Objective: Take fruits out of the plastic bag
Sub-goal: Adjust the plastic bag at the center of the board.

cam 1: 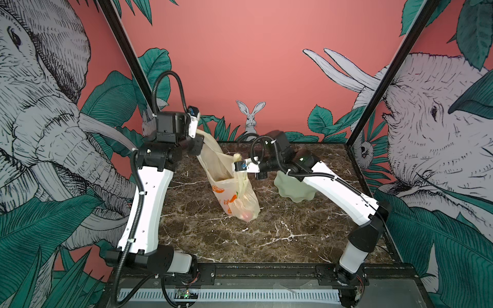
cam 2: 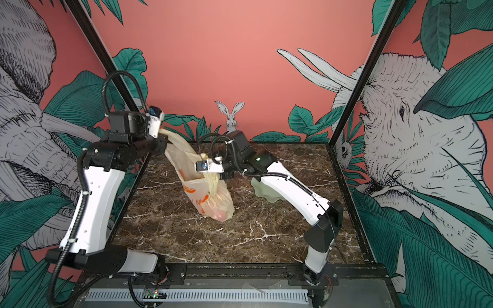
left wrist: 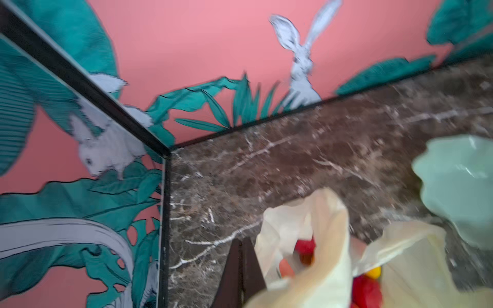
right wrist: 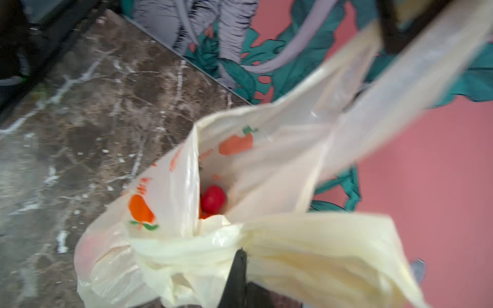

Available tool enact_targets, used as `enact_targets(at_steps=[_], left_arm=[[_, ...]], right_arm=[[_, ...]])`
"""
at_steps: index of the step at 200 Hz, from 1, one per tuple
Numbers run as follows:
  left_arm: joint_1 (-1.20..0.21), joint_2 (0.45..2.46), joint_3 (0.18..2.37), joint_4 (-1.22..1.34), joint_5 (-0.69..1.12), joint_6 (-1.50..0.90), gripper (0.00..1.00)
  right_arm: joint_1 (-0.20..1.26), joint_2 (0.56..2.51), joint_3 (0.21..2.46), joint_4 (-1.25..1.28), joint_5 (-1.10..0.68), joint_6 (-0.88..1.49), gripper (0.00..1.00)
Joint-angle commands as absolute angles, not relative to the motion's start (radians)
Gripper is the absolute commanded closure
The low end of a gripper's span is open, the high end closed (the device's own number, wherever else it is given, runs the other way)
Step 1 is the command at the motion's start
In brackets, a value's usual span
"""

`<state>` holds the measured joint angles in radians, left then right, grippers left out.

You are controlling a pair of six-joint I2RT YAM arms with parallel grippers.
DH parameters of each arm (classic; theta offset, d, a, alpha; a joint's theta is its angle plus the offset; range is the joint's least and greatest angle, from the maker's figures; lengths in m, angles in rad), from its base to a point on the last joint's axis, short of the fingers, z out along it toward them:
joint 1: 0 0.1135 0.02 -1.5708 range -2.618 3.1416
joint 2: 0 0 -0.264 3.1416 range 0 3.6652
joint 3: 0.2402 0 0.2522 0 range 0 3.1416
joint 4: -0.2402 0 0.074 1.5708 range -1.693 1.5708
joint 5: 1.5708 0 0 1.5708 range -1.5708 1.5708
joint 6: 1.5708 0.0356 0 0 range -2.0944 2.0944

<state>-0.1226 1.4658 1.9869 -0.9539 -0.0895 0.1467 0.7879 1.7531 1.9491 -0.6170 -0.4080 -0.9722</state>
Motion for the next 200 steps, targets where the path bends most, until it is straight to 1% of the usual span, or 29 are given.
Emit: enact_targets(at_steps=[1,13,30,44,54,76,95,103,112,128,145,154,159,160,161,169,175,187,200], left_arm=[[-0.012,1.512,2.113,-0.91,-0.154,0.041,1.0],[0.032,1.518,2.11,-0.882,-0.165,0.019,1.0],[0.079,1.496,2.048,-0.856,-0.133,-0.016,1.0],[0.08,1.446,1.928,-0.823,-0.091,-0.026,1.0],[0.08,1.386,1.81,-0.786,-0.05,-0.034,1.0],[0.081,1.24,1.546,-0.701,0.124,-0.052,1.0],[0.08,1.146,1.403,-0.703,0.292,-0.046,1.0],[0.079,1.118,1.365,-0.716,0.34,-0.047,1.0],[0.078,1.093,1.339,-0.743,0.372,-0.053,1.0],[0.077,1.062,1.331,-0.79,0.401,-0.06,1.0],[0.077,1.028,1.339,-0.799,0.437,-0.075,1.0],[0.078,1.008,1.343,-0.787,0.464,-0.085,1.0],[0.078,0.997,1.342,-0.778,0.479,-0.09,1.0],[0.077,0.994,1.342,-0.775,0.481,-0.092,1.0],[0.078,0.992,1.341,-0.773,0.483,-0.093,1.0],[0.078,0.974,1.338,-0.758,0.502,-0.095,1.0],[0.077,0.964,1.336,-0.747,0.514,-0.097,1.0],[0.077,0.943,1.325,-0.737,0.532,-0.098,1.0],[0.077,0.92,1.296,-0.718,0.556,-0.099,1.0]], right_arm=[[0.747,1.71,2.034,-0.632,-0.357,-1.051,1.0],[0.739,1.678,2.014,-0.635,-0.331,-1.087,1.0],[0.728,1.636,1.959,-0.638,-0.311,-1.112,1.0],[0.728,1.609,1.869,-0.615,-0.315,-1.135,1.0],[0.728,1.546,1.771,-0.568,-0.326,-1.146,1.0],[0.734,1.448,1.531,-0.421,-0.354,-1.131,1.0],[0.761,1.378,1.377,-0.353,-0.359,-1.105,1.0],[0.806,1.358,1.326,-0.34,-0.299,-1.13,1.0],[0.871,1.348,1.266,-0.29,-0.172,-1.16,1.0],[0.927,1.336,1.274,-0.353,-0.125,-1.151,1.0],[0.956,1.302,1.305,-0.438,-0.117,-1.076,0.9],[0.963,1.267,1.305,-0.47,-0.133,-1.041,0.82],[0.965,1.241,1.305,-0.479,-0.142,-1.021,0.76],[0.966,1.231,1.305,-0.481,-0.147,-1.013,0.72],[0.966,1.231,1.305,-0.481,-0.147,-1.013,0.72],[0.965,1.186,1.304,-0.478,-0.154,-0.98,0.56],[0.965,1.145,1.289,-0.466,-0.15,-0.961,0.48],[0.964,1.07,1.252,-0.437,-0.126,-0.939,0.4],[0.964,1.014,1.247,-0.439,-0.103,-0.917,0.35]])
